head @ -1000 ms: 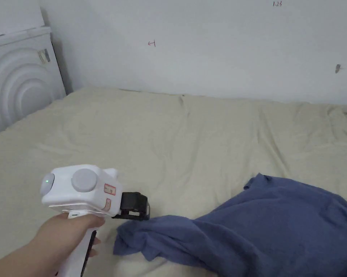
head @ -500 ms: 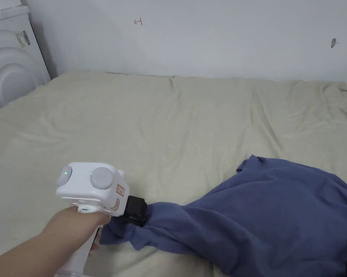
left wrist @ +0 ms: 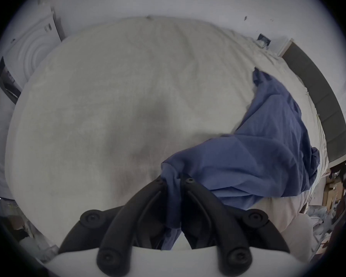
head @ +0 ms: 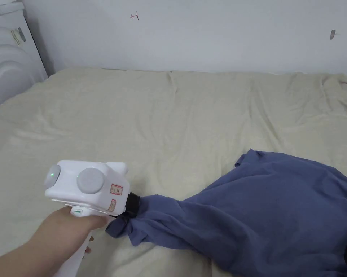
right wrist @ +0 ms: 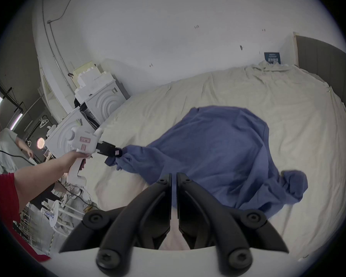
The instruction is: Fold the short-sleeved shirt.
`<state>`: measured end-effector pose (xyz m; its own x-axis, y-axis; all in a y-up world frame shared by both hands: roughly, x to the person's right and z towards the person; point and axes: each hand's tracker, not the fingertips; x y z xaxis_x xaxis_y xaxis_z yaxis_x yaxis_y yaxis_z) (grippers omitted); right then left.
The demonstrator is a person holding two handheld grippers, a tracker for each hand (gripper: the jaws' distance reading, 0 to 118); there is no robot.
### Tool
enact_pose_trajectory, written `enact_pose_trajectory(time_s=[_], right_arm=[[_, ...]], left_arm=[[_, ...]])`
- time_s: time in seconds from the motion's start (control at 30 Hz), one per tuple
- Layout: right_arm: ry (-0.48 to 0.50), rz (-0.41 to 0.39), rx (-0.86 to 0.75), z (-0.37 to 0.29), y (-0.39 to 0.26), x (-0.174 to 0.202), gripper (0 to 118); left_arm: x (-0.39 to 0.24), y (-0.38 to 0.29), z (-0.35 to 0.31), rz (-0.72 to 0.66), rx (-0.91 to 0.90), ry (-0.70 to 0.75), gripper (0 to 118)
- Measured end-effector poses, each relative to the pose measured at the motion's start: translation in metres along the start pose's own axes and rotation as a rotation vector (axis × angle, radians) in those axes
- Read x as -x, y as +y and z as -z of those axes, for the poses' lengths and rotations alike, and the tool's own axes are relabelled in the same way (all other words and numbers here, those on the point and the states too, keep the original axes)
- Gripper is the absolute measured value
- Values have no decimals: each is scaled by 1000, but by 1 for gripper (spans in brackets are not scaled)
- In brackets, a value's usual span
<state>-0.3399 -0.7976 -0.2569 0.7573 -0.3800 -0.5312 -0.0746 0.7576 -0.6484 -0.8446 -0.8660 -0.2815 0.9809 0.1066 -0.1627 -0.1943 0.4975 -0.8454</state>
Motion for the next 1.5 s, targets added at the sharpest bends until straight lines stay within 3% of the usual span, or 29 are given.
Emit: enact_pose_trajectory(time_s=[0.17,0.3,0.4,0.47,0.53,0.57,0.6,0.67,0.7,0.8,0.97,1.07,1.1,1.17,1.2,1.3,1.37,1.43,1.47,1.5], right_arm=[[-6,-61,-36,23,67,-9,9],[-42,-90,-25,77,142,-21,9],[-59,-60,132,145,196,-38,9],[-21,-44,272,192,218,-53,9],[-107,-124,307,227,229,-60,10],[-138,-145,349,247,235,-63,14],[-138,-153,393,263,238,-65,35],[-157,-177,481,298,236,-67,92],[-172,-205,524,310,235,-66,100],[-233,-303,595,346,226,-65,100],[-384,-324,654,383,215,-93,100],[-399,-303,666,392,209,-111,101],[-357,-223,677,394,203,-115,101],[-344,-152,644,395,198,-120,103],[-343,-184,649,394,201,-121,103],[-361,-211,646,391,201,-108,101],[-343,-227,652,384,202,-105,89],[-333,-234,652,378,202,-98,61],[-310,-231,657,374,201,-97,42],[-302,-242,654,372,199,-93,14]], left_arm=[[0,-14,-20,-47,-108,-90,10],[-5,-29,-22,-41,-120,-112,10],[-3,-40,-19,-135,-139,-176,10],[-3,-48,-17,-179,-150,-207,10],[-3,-51,-14,-187,-158,-213,10],[-4,-53,-13,-185,-156,-221,10],[-4,-54,-11,-187,-157,-226,10],[-3,-54,-4,-185,-161,-232,10],[-2,-54,-2,-184,-158,-232,10],[3,-52,0,-194,-156,-229,10],[6,-55,1,-214,-168,-246,10],[7,-59,4,-201,-185,-233,10],[7,-60,5,-197,-187,-232,10],[8,-61,9,-198,-186,-234,10],[9,-60,11,-206,-184,-242,10],[7,-60,17,-210,-176,-241,10],[7,-59,18,-206,-172,-238,10],[5,-59,18,-207,-169,-236,10],[4,-58,17,-209,-169,-233,10],[4,-58,16,-211,-169,-232,10]])
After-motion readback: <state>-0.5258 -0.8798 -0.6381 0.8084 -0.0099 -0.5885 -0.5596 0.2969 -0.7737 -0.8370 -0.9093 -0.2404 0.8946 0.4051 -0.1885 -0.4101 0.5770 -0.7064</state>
